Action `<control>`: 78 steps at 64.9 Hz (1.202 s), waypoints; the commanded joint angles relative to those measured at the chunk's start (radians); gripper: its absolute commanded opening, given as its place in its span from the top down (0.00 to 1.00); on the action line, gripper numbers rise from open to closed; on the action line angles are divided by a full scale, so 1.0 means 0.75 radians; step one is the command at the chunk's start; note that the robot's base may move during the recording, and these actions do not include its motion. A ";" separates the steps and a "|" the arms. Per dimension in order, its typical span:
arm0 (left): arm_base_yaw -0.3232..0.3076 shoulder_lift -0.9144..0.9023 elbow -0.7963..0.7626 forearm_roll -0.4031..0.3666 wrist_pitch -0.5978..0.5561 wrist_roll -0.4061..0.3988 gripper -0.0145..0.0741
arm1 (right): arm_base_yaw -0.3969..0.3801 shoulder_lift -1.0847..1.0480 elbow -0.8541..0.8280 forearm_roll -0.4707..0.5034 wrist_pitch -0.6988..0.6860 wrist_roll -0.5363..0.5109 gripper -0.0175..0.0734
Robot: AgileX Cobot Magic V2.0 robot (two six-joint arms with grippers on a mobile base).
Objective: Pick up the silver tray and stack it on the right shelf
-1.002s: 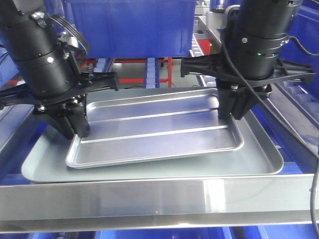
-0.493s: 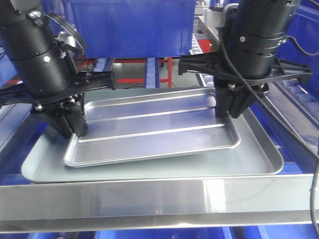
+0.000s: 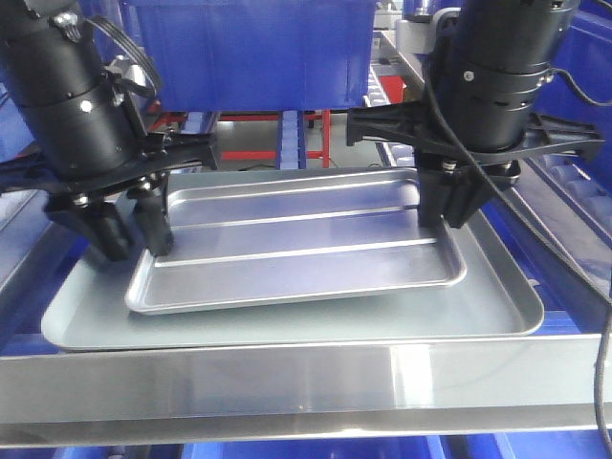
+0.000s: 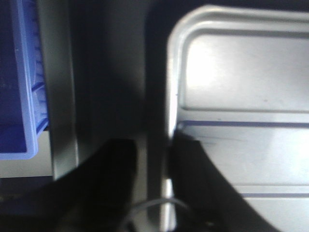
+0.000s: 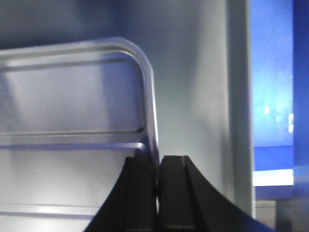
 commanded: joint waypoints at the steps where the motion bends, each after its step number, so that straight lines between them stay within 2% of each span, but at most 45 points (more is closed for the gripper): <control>1: 0.020 -0.055 -0.059 0.055 0.061 0.006 0.49 | -0.022 -0.060 -0.040 -0.093 0.030 -0.001 0.74; 6: 0.020 -0.055 -0.070 0.055 0.076 0.006 0.48 | -0.022 -0.060 -0.040 -0.093 0.029 -0.001 0.73; 8: 0.020 -0.055 -0.074 0.055 0.094 0.006 0.48 | -0.022 -0.060 -0.040 -0.093 0.029 -0.001 0.70; 10: 0.020 -0.055 -0.080 0.055 0.107 0.006 0.48 | -0.022 -0.060 -0.040 -0.093 0.028 -0.001 0.65; 21: 0.020 -0.055 -0.084 0.055 0.122 0.006 0.48 | -0.022 -0.060 -0.040 -0.093 0.037 -0.001 0.20; 27: 0.020 -0.055 -0.087 0.055 0.125 0.006 0.48 | -0.022 -0.060 -0.040 -0.093 0.045 -0.001 0.14; 37: 0.020 -0.055 -0.093 0.055 0.122 0.006 0.48 | -0.022 -0.063 -0.040 -0.093 0.046 -0.001 0.19; 43: 0.020 -0.055 -0.121 0.055 0.147 0.006 0.50 | -0.022 -0.073 -0.043 -0.093 0.053 -0.001 0.27; 46: 0.020 -0.057 -0.141 0.052 0.168 0.006 0.59 | -0.022 -0.078 -0.054 -0.090 0.071 -0.001 0.36; 50: 0.020 -0.067 -0.173 0.052 0.201 0.006 0.75 | -0.022 -0.090 -0.074 -0.085 0.122 -0.001 0.60; 53: 0.020 -0.070 -0.194 0.052 0.217 0.006 0.91 | -0.022 -0.097 -0.090 -0.085 0.146 -0.001 0.78; 55: 0.020 -0.072 -0.208 0.052 0.228 0.006 0.97 | -0.022 -0.099 -0.097 -0.085 0.152 0.001 0.73; 61: 0.020 -0.072 -0.226 0.052 0.221 0.006 0.92 | -0.022 -0.099 -0.107 -0.085 0.140 0.001 0.66; 73: 0.023 -0.069 -0.226 0.087 0.214 0.006 0.93 | -0.022 -0.098 -0.133 -0.085 0.112 0.000 0.67; 78: 0.023 -0.081 -0.222 0.089 0.238 0.006 0.93 | -0.020 -0.104 -0.150 -0.084 0.099 -0.039 0.75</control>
